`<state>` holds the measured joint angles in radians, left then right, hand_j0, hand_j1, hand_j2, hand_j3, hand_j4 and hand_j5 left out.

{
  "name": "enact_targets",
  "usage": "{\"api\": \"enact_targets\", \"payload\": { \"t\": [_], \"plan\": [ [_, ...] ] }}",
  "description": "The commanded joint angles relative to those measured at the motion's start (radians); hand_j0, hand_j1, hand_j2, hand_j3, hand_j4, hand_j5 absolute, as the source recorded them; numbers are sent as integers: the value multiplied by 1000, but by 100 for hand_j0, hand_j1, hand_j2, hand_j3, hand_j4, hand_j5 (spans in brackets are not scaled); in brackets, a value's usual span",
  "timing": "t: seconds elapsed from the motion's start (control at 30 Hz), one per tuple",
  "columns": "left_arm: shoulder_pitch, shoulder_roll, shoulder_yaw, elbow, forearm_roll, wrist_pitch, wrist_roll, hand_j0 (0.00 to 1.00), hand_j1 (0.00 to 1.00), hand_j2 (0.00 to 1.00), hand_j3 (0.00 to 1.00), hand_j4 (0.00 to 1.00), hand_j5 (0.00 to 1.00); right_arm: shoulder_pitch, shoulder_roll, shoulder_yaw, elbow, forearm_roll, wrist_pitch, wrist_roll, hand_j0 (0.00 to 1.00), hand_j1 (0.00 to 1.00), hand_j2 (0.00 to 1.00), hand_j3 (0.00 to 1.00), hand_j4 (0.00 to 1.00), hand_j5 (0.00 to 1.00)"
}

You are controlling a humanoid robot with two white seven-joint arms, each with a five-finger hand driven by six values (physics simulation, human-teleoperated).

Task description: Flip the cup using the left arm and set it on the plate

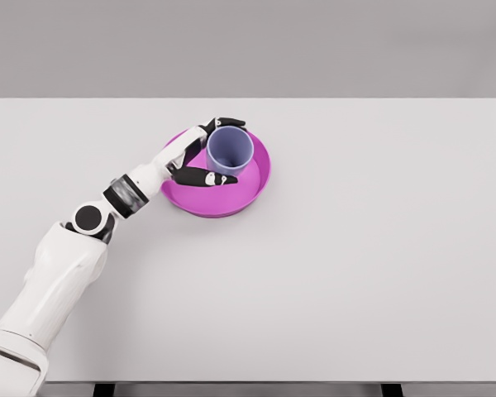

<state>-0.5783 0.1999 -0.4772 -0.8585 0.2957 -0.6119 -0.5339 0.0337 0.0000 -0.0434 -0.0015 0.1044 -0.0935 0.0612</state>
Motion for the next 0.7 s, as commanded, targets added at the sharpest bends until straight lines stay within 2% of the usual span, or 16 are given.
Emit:
{"api": "enact_targets", "payload": {
  "t": [0.0,0.4,0.67],
  "plan": [
    [0,-1,-1,1,8,1,0,76,76,76,76,76,76,0,0,0,0,0,0,0,100,100,100,100,100,100],
    [8,-7,-9,3,6,1,-2,80,80,80,80,80,80,0,0,0,0,0,0,0,100,100,100,100,100,100],
    [8,-8,-24,16,5,1,-2,86,86,86,86,86,86,0,0,0,0,0,0,0,100,100,100,100,100,100]
  ]
}}
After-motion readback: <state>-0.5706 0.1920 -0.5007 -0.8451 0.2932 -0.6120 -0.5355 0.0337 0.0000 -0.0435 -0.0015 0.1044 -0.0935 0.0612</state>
